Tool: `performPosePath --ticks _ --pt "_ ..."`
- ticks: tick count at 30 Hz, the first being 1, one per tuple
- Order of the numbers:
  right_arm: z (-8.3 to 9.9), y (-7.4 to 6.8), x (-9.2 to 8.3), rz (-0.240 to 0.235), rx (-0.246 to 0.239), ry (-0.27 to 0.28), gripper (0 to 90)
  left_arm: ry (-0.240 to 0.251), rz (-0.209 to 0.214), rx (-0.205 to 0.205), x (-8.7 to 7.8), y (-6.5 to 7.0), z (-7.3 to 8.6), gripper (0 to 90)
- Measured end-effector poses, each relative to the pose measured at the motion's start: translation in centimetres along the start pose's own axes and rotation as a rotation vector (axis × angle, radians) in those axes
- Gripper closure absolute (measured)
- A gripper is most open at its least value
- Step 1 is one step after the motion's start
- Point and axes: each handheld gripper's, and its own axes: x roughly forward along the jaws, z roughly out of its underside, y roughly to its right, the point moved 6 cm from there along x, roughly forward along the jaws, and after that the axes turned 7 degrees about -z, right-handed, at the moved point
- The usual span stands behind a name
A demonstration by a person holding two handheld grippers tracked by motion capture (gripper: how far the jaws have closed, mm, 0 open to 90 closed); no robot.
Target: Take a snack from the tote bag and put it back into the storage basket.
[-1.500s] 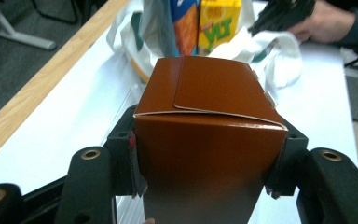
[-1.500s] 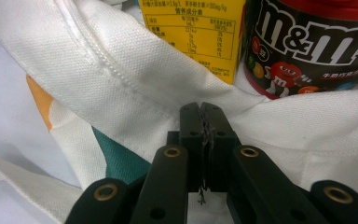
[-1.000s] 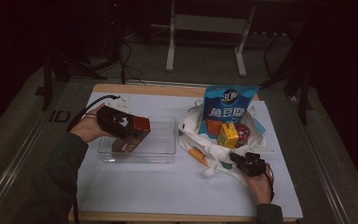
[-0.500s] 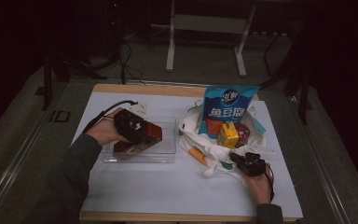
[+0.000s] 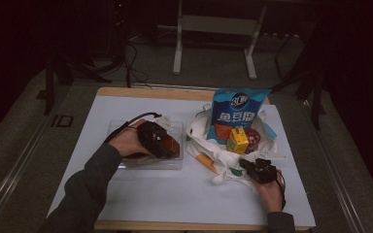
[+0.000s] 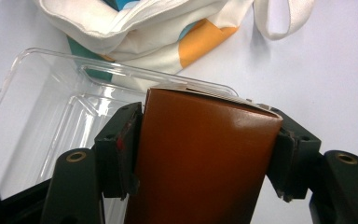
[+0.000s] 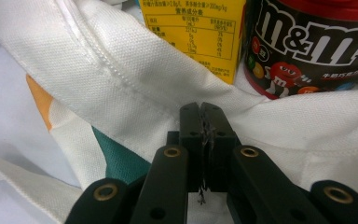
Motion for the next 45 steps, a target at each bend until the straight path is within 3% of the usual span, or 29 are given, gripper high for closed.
performPosePath --ticks 13,20,22,29,36,43,45 --pt "0.0 0.0 0.0 -0.001 0.002 0.001 88.0 -0.025 0.034 -0.064 2.1 0.5 -0.1 29.6" --pt "0.0 0.0 0.0 -0.001 0.001 0.001 88.0 -0.022 0.025 -0.067 2.8 0.8 -0.6 23.9" --pt "0.0 0.0 0.0 -0.001 0.0 0.0 87.9 -0.002 0.014 -0.082 2.6 0.7 -0.9 19.0" --pt "0.0 0.0 0.0 -0.002 0.001 0.001 87.8 0.042 -0.02 -0.08 2.2 0.7 -1.4 17.8" --pt "0.0 -0.1 0.0 -0.001 -0.004 0.0 86.5 0.118 -0.038 -0.093 1.6 1.0 -2.3 18.6" --pt "0.0 0.0 0.0 -0.005 -0.001 0.002 86.3 0.154 -0.032 -0.101 1.4 1.3 -2.8 21.7" --pt "0.0 0.0 0.0 -0.005 -0.002 0.002 86.3 0.153 -0.058 -0.114 1.4 1.1 -3.0 21.7"
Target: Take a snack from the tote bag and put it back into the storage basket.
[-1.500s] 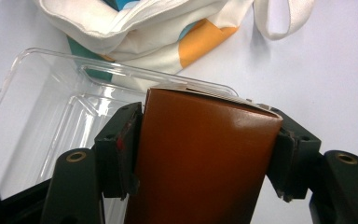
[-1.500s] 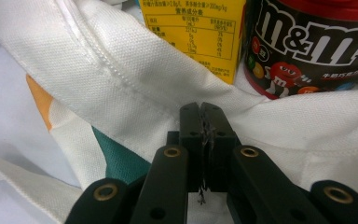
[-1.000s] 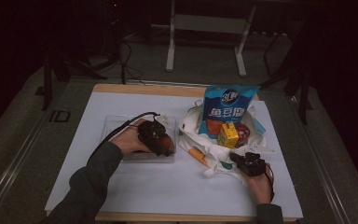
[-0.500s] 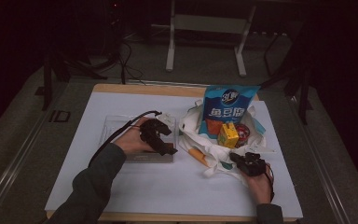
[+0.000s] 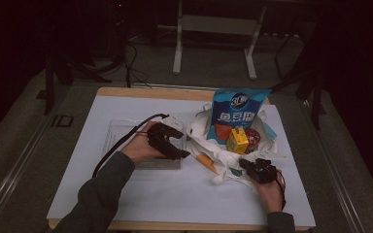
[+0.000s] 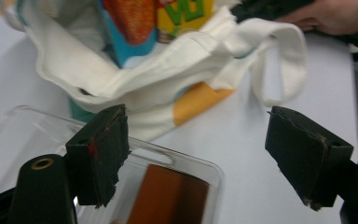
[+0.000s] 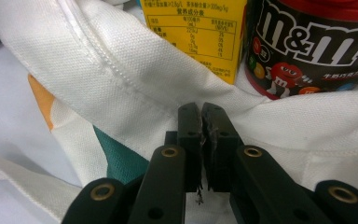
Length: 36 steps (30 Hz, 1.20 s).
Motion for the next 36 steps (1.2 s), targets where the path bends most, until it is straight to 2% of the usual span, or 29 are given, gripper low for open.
performPosePath --ticks 3,7,10,15,16,18,19,22,26,27,29,30,32,36 --pt "0.0 0.0 0.0 0.001 0.0 -0.001 86.2 -0.004 -0.054 -0.029 0.0 -0.6 -0.1 24.1" --pt "0.0 0.0 0.0 0.001 0.0 -0.001 86.2 0.01 -0.085 -0.069 -0.1 -1.0 -0.4 24.2" --pt "0.0 0.0 0.0 0.001 0.0 -0.001 86.1 0.023 -0.108 -0.084 -0.1 -1.2 -0.7 25.9" --pt "0.0 0.0 0.0 0.002 0.001 -0.001 86.0 0.058 -0.109 -0.098 -0.2 -0.9 -1.4 25.7" --pt "0.0 0.0 0.0 0.001 0.0 0.0 85.9 0.062 -0.098 -0.104 -0.2 -0.9 -1.5 25.7" --pt "0.0 0.0 0.0 0.002 0.0 0.0 85.8 0.075 -0.127 -0.102 -0.3 -0.9 -1.8 24.5" --pt "0.0 0.0 0.0 0.001 0.0 0.0 85.8 0.085 -0.113 -0.111 -0.3 -1.0 -1.9 24.4" --pt "0.0 -0.1 0.0 0.003 0.0 0.0 85.7 0.112 -0.114 -0.125 -0.4 -1.0 -2.4 20.5" --pt "0.0 -0.1 0.0 0.003 -0.001 0.0 85.5 0.118 -0.114 -0.114 -0.1 -0.7 -2.9 20.6" --pt "0.0 0.0 0.0 0.002 0.0 0.001 85.5 0.118 -0.098 -0.105 0.0 -0.6 -2.9 26.4" --pt "0.0 0.0 0.0 0.002 0.0 0.001 85.5 0.12 -0.098 -0.091 0.2 -0.4 -3.1 27.8" --pt "0.0 -0.1 0.0 0.003 -0.001 0.0 85.4 0.118 -0.078 -0.08 0.5 0.0 -3.3 27.8" --pt "0.0 0.0 0.0 0.003 -0.001 0.001 85.2 0.112 -0.059 -0.059 0.8 0.4 -3.5 34.3" --pt "0.0 0.0 -0.1 0.001 -0.001 0.003 84.5 0.113 -0.068 -0.038 1.1 0.8 -4.1 38.4"
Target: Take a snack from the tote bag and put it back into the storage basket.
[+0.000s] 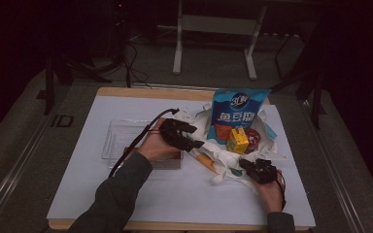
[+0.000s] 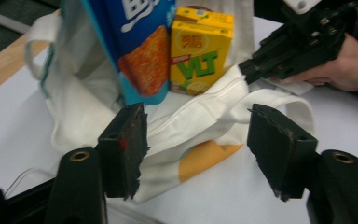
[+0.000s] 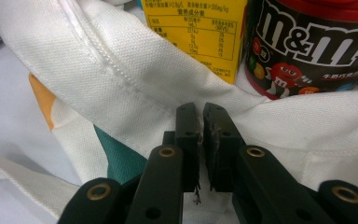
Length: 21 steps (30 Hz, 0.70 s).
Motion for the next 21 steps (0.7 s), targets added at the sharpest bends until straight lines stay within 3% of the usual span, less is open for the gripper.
performPosePath --ticks 6,10,21 --pt "0.0 0.0 0.0 0.0 -0.001 0.0 84.5 0.03 -0.028 -0.007 0.3 0.0 -1.0 38.9" --pt "0.0 0.0 0.0 -0.002 0.002 0.001 84.4 0.029 -0.056 0.03 0.9 0.4 -1.4 40.2" --pt "0.0 0.0 0.0 -0.003 0.003 0.002 84.4 0.042 -0.051 0.047 2.4 1.2 -2.4 40.2"
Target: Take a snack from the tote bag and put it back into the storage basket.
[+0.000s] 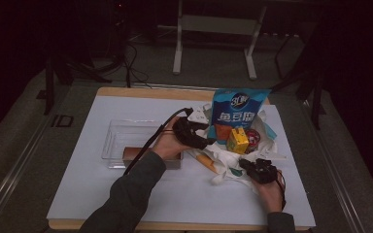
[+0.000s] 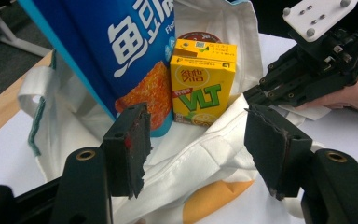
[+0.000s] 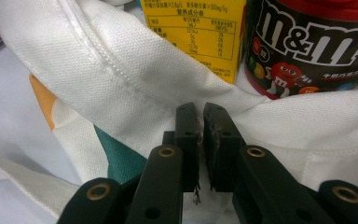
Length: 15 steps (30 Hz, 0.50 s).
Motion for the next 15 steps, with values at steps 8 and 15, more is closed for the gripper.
performPosePath --ticks 8,15 --pt "0.0 0.0 0.0 -0.001 0.0 0.0 84.4 0.011 -0.011 0.0 1.1 0.5 -0.6 39.9" --pt "0.0 0.0 0.0 -0.001 0.002 0.0 84.4 0.004 -0.013 -0.001 2.1 0.7 -0.9 39.6"
